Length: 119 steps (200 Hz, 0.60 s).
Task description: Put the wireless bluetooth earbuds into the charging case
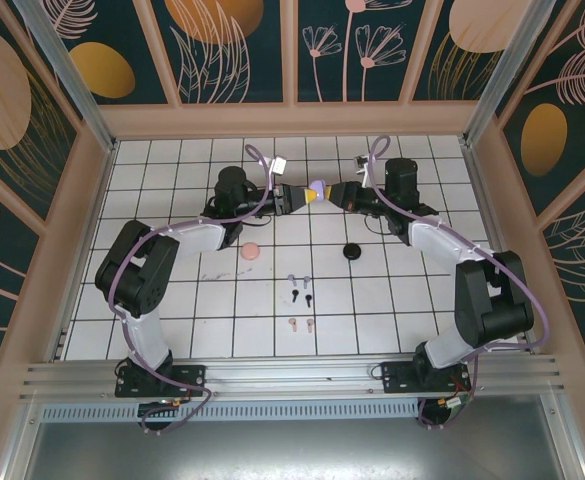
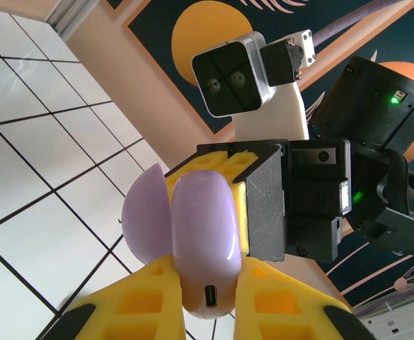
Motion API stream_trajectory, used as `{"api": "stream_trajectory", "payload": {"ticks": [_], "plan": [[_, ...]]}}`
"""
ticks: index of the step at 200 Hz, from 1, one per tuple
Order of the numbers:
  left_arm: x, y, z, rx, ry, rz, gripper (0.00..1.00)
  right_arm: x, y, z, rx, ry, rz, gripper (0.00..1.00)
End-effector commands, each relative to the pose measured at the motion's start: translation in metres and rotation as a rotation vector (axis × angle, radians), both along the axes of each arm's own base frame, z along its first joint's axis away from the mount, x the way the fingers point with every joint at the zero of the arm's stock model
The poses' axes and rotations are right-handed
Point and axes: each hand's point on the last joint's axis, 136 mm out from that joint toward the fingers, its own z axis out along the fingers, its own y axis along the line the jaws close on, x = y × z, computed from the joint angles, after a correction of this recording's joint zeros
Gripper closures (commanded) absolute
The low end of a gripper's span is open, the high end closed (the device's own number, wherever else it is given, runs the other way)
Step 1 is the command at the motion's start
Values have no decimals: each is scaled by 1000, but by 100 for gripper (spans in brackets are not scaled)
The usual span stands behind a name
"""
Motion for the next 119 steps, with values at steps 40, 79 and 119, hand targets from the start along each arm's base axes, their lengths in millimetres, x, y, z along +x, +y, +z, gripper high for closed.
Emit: {"api": "stream_trajectory", "payload": {"ticks": [40, 79, 119], "plan": [[-10, -9, 9, -30, -45, -55, 100, 0, 9, 7, 13, -28, 34, 98], [-10, -13, 9, -32, -44, -60, 100, -2, 13, 8, 1, -33, 49, 86], [-11, -14, 14, -38, -53, -68, 100, -3, 12, -2, -25, -20, 48, 81]]}}
